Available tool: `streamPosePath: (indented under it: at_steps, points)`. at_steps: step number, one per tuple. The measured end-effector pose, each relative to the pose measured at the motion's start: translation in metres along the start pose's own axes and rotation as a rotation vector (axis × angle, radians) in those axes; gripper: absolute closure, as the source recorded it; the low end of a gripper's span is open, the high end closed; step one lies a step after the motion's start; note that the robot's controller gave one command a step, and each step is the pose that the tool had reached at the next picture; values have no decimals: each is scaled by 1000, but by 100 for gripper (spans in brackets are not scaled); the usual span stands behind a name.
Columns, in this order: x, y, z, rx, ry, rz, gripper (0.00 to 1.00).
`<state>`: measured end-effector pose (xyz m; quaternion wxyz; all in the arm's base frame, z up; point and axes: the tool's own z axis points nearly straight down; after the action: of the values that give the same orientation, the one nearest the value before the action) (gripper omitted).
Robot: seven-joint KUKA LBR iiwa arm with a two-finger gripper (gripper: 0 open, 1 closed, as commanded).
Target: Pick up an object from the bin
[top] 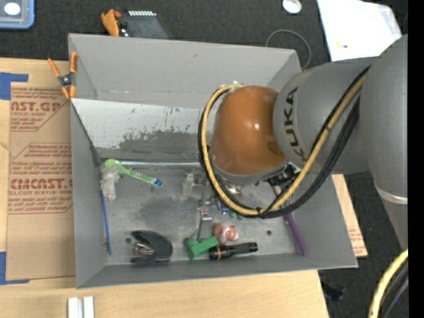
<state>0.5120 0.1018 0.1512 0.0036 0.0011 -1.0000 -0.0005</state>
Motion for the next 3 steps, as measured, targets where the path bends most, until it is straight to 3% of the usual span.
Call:
streamPosePath:
  at_steps: [1, 2, 3]
  points:
    - [-2, 0, -4, -1, -7, 1, 0]
    - [22, -29, -3, 0, -6, -281, 0]
    - [30, -41, 32, 0, -4, -443, 0]
